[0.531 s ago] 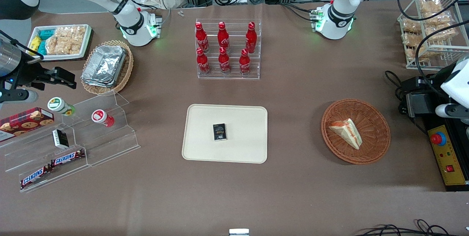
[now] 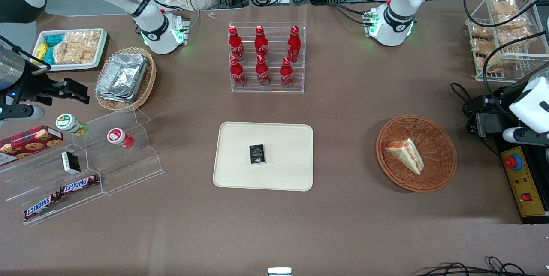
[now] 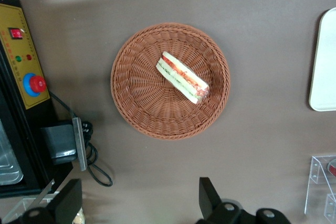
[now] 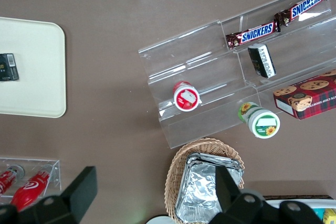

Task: Place sandwich from basket to tray
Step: 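Move the left gripper over the wicker basket toward the sandwich, then lower the open left gripper around the wrapped sandwich in the basket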

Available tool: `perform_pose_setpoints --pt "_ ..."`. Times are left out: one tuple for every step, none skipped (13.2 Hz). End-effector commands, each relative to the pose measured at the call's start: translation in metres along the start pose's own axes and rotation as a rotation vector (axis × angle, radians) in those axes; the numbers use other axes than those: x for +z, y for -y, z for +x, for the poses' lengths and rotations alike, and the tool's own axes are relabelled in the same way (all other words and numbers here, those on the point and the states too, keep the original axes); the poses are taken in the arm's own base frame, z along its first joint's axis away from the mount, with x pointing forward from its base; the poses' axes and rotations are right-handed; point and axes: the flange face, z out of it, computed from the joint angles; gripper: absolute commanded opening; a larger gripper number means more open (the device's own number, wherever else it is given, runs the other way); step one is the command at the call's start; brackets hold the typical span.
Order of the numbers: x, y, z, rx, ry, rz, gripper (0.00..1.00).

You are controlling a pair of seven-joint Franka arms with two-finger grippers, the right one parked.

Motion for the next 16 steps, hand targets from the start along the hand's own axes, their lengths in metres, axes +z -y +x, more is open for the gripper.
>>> perform_pose_setpoints --pt "0.042 -0.017 0.009 -0.009 -0.014 -0.007 1.00" --pt "0.060 -0.033 0.014 -0.045 -0.019 -0.004 1.00" --pt "0.069 -0.039 0.018 -0.064 -0.018 -0.008 1.00" --pt "0.078 -0.040 0.021 -0.072 -0.003 -0.009 1.00" --pt "0.084 -0.041 0.023 -0.084 0.016 -0.016 1.00" --pt "0.091 -0.042 0.026 -0.108 0.029 -0.038 1.00" --pt "0.101 -0.043 0.031 -0.144 0.039 -0.047 1.00" --pt "0.105 -0.043 0.033 -0.192 0.043 -0.041 1.00" --pt "0.119 -0.043 0.037 -0.203 0.064 -0.053 1.00" --pt "0.132 -0.043 0.039 -0.201 0.087 -0.055 0.99" --pt "0.152 -0.043 0.041 -0.200 0.108 -0.053 0.99" --pt "0.165 -0.046 0.047 -0.230 0.084 -0.060 0.99" --pt "0.171 -0.047 0.049 -0.311 0.062 -0.057 0.98" --pt "0.177 -0.047 0.056 -0.404 0.030 -0.060 0.96" --pt "0.183 -0.051 0.062 -0.464 0.017 -0.066 0.96" --pt "0.193 -0.053 0.064 -0.496 0.029 -0.068 0.96"
